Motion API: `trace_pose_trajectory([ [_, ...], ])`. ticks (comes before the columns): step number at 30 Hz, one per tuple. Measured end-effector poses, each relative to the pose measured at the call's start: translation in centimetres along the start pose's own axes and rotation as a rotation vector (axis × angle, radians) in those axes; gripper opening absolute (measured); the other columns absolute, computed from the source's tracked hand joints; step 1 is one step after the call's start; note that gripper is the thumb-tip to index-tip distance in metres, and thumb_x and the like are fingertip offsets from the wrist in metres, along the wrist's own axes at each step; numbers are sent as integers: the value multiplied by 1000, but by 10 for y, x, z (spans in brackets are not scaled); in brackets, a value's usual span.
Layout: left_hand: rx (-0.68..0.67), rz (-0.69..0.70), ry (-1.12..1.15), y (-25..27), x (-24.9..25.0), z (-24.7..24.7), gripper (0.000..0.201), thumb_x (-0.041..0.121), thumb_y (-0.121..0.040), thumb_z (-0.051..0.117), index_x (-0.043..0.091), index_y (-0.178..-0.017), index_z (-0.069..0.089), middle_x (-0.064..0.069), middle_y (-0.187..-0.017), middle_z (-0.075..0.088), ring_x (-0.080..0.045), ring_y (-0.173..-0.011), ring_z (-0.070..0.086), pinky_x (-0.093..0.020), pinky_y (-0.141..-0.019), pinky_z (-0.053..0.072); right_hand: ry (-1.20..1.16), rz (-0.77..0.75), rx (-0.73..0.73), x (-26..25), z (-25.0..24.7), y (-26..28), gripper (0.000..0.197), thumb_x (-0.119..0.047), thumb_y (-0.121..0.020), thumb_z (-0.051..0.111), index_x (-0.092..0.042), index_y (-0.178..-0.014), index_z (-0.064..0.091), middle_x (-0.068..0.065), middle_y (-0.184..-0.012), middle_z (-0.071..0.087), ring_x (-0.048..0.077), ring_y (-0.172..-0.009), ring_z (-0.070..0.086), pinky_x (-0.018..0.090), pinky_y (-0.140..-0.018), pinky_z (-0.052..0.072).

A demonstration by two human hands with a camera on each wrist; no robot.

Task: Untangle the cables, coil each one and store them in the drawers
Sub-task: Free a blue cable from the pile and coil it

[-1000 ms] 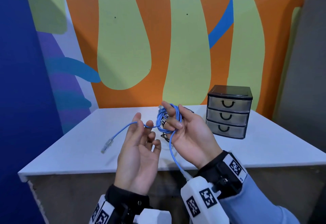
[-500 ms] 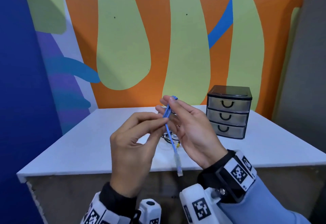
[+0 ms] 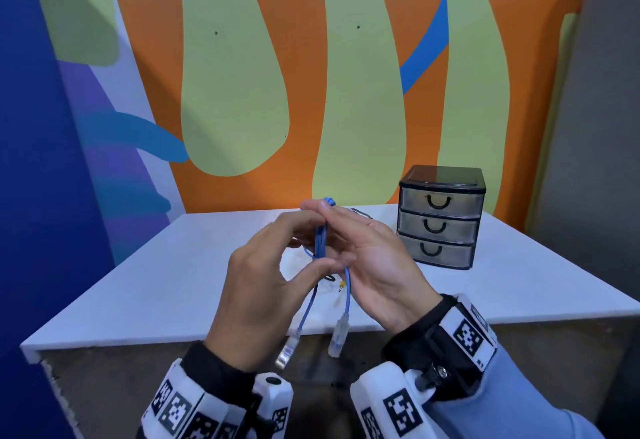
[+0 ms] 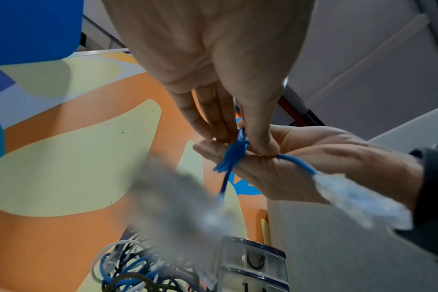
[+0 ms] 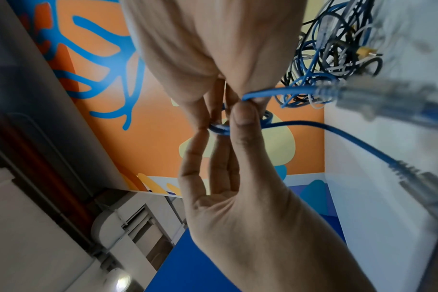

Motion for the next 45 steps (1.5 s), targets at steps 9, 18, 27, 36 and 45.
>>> trace_pose_trajectory([
  [9,119,-147,-6,0,-9,-7,37,9,-77,92,22,-94,62,13,-85,72,-15,-74,72,-36,-63,62,-35,81,-22,14,4,3,46,-20,-93,71,13,-125,65,31,-124,69,45,-122,65,53,-107,53],
  [18,-75,-287,-384,-12,-14,1,28,24,-89,69,32,-110,52,12,-69,63,-26,-71,63,-41,-63,49,-52,60,-57,24,5,4,32,-14,-100,63,11,-119,71,18,-111,72,17,-95,72,29,-87,61],
  [27,-254,-866,725,-2,-46,6,50,7,-71,82,16,-118,68,-7,-94,71,-21,-81,59,-36,-75,36,-74,166,-119,28,-6,2,26,-20,-92,70,-1,-109,76,17,-109,64,27,-105,60,45,-108,51],
  [36,-170,-1025,839,5,-58,4,43,11,-80,75,13,-122,65,-7,-105,76,-21,-87,54,-29,-66,39,-53,180,-184,30,-8,-1,39,-17,-95,69,9,-124,68,32,-140,59,28,-116,59,52,-113,48],
  [45,-100,-993,715,5,-58,3,23,8,-97,71,11,-119,72,-13,-102,78,-22,-82,55,-31,-72,47,-75,173,-151,27,-8,-4,34,-16,-96,68,9,-120,70,20,-117,68,25,-102,67,46,-102,58],
])
Point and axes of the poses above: each hand's wrist, its own y-axis away from the middle knuckle, its own z-axis out of the palm, x = y × z, the point moved 6 cm from there along -y, towards the middle knuckle
